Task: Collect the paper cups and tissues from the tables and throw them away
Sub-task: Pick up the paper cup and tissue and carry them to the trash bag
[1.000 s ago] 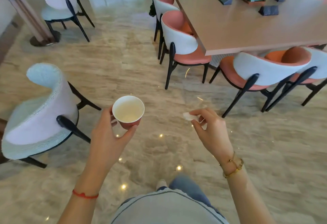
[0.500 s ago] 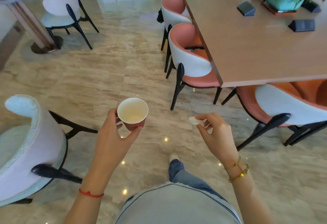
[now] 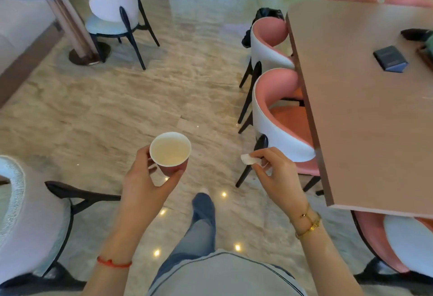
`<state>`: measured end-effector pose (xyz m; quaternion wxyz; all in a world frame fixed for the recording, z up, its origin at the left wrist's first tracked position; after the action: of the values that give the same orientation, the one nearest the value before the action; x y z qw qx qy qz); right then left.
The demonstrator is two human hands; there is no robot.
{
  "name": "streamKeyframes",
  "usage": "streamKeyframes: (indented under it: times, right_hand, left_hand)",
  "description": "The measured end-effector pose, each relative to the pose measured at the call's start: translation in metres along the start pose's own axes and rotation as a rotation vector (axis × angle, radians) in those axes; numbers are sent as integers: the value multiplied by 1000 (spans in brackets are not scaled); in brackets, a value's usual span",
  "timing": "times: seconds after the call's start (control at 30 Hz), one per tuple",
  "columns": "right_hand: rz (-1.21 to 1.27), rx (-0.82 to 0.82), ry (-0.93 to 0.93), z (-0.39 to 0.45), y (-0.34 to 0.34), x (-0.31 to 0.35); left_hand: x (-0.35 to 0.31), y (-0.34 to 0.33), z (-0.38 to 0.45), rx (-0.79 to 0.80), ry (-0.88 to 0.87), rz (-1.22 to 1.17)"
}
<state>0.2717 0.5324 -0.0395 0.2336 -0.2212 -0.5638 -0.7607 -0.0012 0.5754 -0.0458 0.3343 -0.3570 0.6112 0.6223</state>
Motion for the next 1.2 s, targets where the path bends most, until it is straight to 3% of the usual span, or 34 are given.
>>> streamKeyframes:
  times: [0.43,0.67,0.93,1.2]
  right_hand:
    - [17,-13,21,327,-55,-60]
    - [28,-29,-14,451,-72,-99]
    - [22,-43,-58,608,-99,-176]
    - [4,-68,-41,817,-83,-256]
  left_hand:
    - [-35,-35,335,-8,-40,10]
    - [-64,-61,480,-3,-101,81]
    - [-72,-132,648,79,-73,48]
    - [-143,-199,850,65,-137,30]
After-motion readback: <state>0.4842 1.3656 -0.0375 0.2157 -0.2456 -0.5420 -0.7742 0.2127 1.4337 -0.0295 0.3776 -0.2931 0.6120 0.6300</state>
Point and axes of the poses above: each hand's wrist, its own z-axis towards the middle knuckle, its own y-axis out of the back of the hand, x = y × z, the point moved 2 cm from there along z, towards the middle knuckle, and after that the axes turned 8 degrees about y, right-handed, at the moved point
